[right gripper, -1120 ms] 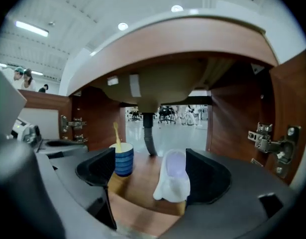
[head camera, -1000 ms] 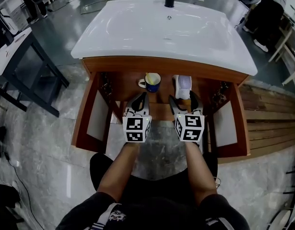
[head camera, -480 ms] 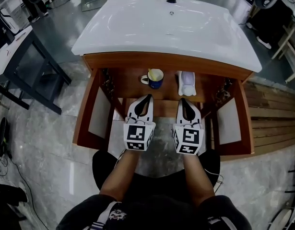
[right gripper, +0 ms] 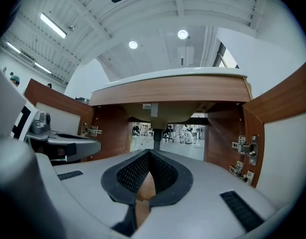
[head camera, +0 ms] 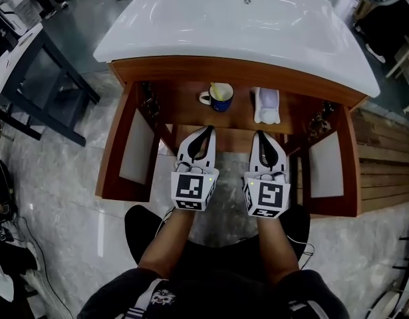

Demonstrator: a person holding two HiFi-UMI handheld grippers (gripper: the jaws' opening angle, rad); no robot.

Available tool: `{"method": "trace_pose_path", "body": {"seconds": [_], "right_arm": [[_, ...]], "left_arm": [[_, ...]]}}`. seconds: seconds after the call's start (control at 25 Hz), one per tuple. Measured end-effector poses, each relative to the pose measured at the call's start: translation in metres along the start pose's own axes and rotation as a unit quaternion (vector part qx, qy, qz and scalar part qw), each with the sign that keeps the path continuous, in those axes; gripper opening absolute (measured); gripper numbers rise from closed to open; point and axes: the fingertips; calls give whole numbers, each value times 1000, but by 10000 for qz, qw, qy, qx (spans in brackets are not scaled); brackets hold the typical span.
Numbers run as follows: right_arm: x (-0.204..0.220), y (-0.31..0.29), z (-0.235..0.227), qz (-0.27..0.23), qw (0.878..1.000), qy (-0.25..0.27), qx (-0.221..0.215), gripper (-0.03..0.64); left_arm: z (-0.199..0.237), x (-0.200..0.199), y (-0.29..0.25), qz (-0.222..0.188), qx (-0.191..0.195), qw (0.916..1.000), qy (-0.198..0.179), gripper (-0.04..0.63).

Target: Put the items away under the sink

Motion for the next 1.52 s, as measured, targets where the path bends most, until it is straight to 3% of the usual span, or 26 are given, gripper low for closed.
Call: {"method": "trace_pose_path", "body": {"seconds": [0.28, 0.52, 0.72, 1.0, 1.24, 1.52], "right_arm": [[-25, 3, -3, -120, 9999, 39, -67, 23], [-101, 0, 3, -190, 9986, 376, -321, 23], [-175, -1, -1, 22, 9988, 304, -395, 23], [-303, 1, -9, 254, 9986, 135, -446, 23], [-417, 4, -7, 290, 9985, 94, -464, 23], [-501, 14, -15, 29, 9992, -176, -349, 23]], "left_arm": [[-5, -30, -1, -117, 2, 9999, -18, 0], [-14, -86, 0, 40, 190, 9998, 63, 0], [-11, -160, -5, 237, 207, 9991, 272, 0], [-11, -293, -7, 325, 256, 9984, 377, 0], [-5, -410, -3, 446, 350, 9980, 263, 0], [-3, -477, 10, 601, 183, 9979, 155, 0]]}}
Point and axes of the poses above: the fingertips, and each gripper's own axes: y backward along the fingers, z to its left, x out of its underside, and after that the axes turned 6 degrees about -z, right-handed
